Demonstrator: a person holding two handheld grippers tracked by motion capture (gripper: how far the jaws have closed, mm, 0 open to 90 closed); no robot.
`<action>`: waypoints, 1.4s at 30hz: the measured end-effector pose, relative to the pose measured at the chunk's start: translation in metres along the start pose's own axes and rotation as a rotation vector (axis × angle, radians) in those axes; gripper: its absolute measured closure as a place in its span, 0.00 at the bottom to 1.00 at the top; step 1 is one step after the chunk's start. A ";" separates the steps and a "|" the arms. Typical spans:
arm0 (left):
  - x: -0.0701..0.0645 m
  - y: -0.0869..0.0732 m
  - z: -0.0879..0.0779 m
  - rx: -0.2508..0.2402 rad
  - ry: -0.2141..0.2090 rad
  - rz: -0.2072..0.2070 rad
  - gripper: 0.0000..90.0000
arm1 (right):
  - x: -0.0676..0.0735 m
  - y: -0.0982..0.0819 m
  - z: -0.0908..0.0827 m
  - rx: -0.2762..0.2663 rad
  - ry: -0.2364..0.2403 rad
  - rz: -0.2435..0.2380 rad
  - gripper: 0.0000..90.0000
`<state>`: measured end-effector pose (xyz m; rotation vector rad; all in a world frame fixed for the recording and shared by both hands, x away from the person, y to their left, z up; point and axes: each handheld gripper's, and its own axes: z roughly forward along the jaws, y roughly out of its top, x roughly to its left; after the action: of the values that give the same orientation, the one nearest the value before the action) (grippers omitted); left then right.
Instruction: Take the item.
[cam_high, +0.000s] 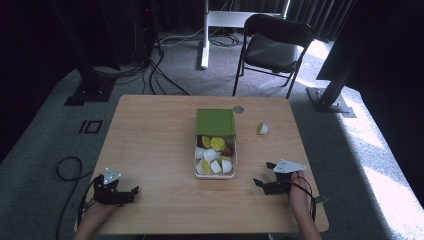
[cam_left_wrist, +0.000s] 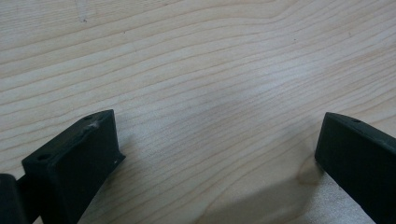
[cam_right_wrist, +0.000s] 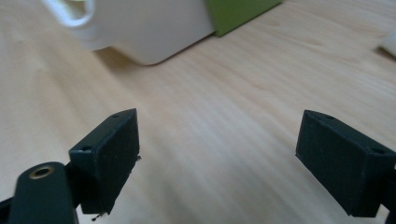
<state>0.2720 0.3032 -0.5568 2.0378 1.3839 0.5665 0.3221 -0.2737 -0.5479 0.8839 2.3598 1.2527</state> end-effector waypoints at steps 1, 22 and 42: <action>0.000 0.000 0.000 0.000 0.000 0.000 0.01 | 0.001 -0.001 -0.002 0.003 0.016 -0.010 0.15; 0.000 0.000 0.000 0.000 0.000 0.000 0.01 | 0.010 -0.020 -0.023 0.069 0.137 -0.139 0.16; 0.000 0.000 0.000 0.000 0.000 0.000 0.01 | 0.017 -0.036 -0.030 0.141 0.166 -0.192 0.14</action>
<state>0.2720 0.3031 -0.5568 2.0375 1.3841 0.5667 0.2800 -0.2969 -0.5609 0.5950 2.6186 1.1343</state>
